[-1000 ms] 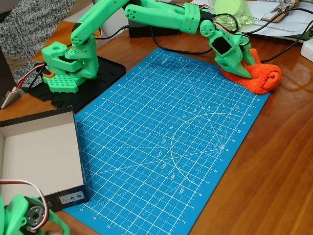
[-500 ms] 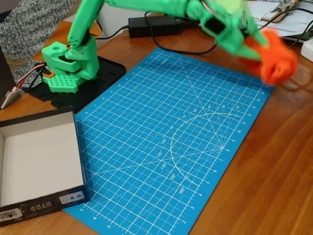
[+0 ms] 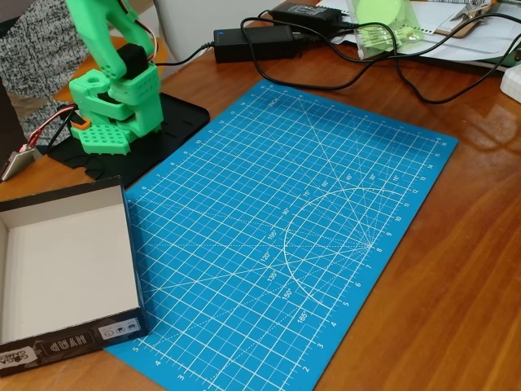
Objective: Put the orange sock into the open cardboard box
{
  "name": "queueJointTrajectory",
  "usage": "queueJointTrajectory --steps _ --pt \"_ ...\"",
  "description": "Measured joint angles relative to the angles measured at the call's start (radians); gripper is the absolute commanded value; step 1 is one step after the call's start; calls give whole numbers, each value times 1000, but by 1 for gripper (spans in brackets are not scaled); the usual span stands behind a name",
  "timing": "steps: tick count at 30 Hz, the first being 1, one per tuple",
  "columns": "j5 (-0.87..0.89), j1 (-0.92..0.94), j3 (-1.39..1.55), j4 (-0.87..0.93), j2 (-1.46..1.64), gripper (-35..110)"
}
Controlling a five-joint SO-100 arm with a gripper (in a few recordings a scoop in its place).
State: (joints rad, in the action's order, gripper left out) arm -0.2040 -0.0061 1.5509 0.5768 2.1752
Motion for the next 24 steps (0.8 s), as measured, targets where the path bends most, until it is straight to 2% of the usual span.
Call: queueJointTrajectory --steps 6,11,16,24 --pt "156 210 86 322 140 0" --pt "195 402 179 551 216 0" --pt "287 598 291 612 238 0" --pt "552 773 328 594 86 0"
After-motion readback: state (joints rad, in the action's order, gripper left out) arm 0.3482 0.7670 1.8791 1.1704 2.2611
